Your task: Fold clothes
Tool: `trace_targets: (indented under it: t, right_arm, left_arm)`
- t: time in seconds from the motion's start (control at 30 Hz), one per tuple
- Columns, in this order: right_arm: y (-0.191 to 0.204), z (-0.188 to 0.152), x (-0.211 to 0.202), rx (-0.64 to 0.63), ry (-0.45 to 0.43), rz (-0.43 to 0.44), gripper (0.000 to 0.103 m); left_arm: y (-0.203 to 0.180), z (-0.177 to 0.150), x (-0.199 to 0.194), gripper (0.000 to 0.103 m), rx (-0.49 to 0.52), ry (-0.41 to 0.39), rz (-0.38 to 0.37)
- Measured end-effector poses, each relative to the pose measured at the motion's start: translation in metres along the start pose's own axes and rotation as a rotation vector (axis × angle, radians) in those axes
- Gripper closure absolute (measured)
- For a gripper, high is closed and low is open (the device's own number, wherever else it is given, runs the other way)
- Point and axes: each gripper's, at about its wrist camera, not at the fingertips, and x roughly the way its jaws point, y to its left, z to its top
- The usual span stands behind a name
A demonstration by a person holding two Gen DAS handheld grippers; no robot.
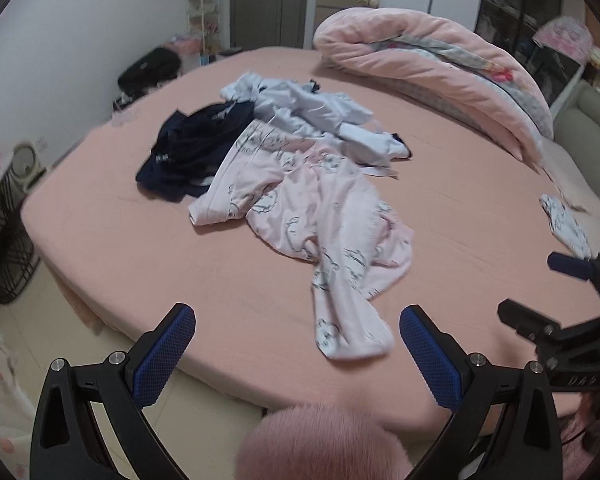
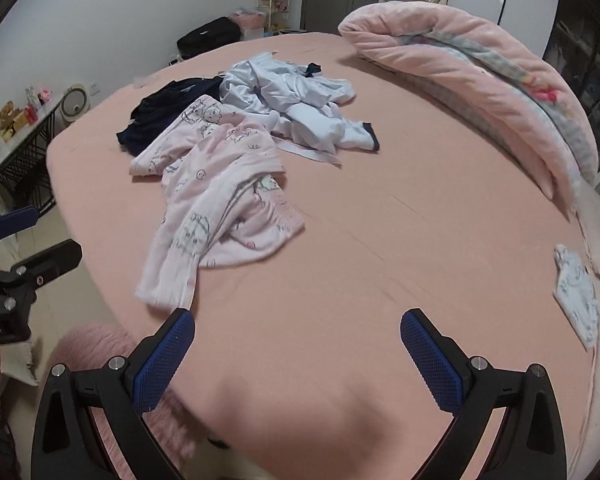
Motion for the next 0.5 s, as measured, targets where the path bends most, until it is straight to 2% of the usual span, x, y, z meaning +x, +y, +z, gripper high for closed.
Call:
trace_targets:
  t: [0.1,0.17,0.27,0.33,0.4,0.5]
  right_arm:
    - [0.01,0.011,0.029,-0.002,0.027,0.015,0.004]
    - [0.015,0.016,0.049,0.014,0.067,0.07,0.021]
    - [0.025,0.02,0.079,0.054,0.126,0.176,0.039]
    - [0.037,0.018,0.094,0.058,0.155,0.227,0.04]
    - [0.049,0.014,0.106,0.041,0.169,0.261,0.04]
    - [0.066,0.012,0.114,0.01,0.183,0.26,0.04]
  left_arm:
    - [0.011,0.009,0.033,0.0,-0.024,0.051,-0.044]
    - [0.012,0.014,0.054,0.002,-0.026,0.092,-0.099]
    - [0.007,0.017,0.077,0.014,-0.022,0.142,-0.16]
    - [0.006,0.016,0.091,0.02,-0.014,0.167,-0.172]
    - [0.005,0.017,0.108,0.021,-0.043,0.208,-0.206]
    - [-0.005,0.024,0.127,0.021,-0.016,0.252,-0.231]
